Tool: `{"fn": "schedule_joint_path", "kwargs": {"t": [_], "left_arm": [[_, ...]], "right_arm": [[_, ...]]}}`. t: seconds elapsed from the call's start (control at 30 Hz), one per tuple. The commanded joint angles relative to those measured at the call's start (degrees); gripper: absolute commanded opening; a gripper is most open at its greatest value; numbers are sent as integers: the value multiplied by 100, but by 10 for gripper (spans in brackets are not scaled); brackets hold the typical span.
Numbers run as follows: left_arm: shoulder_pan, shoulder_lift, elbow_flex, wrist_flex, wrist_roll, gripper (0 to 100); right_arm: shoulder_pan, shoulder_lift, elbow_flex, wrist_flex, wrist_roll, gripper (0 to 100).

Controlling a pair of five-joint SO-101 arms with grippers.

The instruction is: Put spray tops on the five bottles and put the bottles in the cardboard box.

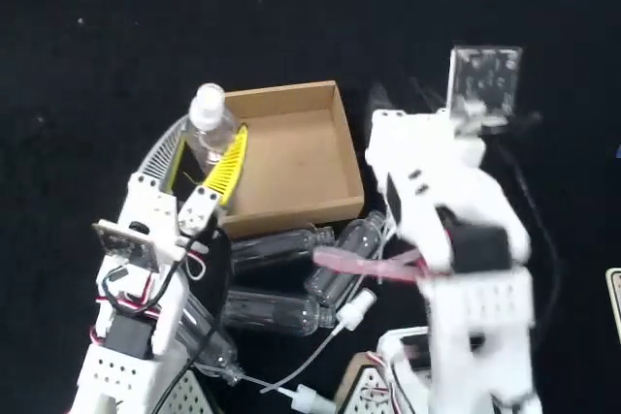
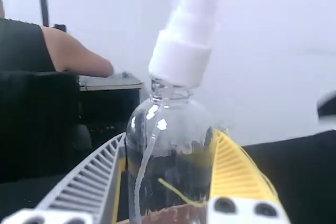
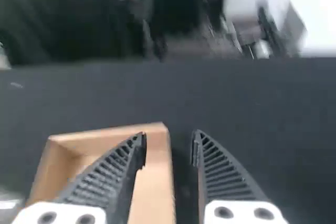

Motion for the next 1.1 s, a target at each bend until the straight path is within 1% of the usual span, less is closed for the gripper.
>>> {"fn": "schedule_joint_path", "kwargs": {"t": [0.0,0.07,0.13,0.23,0.3,0.4,0.57,0.7,0.83,0.93,1.07], "left_arm": [[-163,26,-4,-193,-9,88],[-163,35,-224,-185,0,88],[-171,79,-558,-185,-18,86],[-374,580,-1209,-193,-9,85],[-585,1345,-1815,-193,9,87],[-787,2884,-2721,-193,18,87],[-576,5037,-3864,-202,-26,88],[-488,6145,-4374,-202,-18,88],[-532,6804,-4664,-255,18,88],[-541,7174,-4593,-905,18,88],[-488,7578,-3996,-2347,9,88]], "right_arm": [[360,453,813,-1486,-97,132],[413,813,1086,-1969,-123,132],[422,1262,1121,-2242,-123,132],[404,2009,998,-2505,-123,132],[396,2510,813,-2602,-123,132],[396,3231,426,-2602,-123,131],[422,4233,-84,-2602,-88,131],[431,4655,-426,-2549,-88,131],[431,4708,-479,-2549,-79,131],[431,4708,-479,-2549,-79,131],[431,4708,-479,-2549,-79,131]]}}
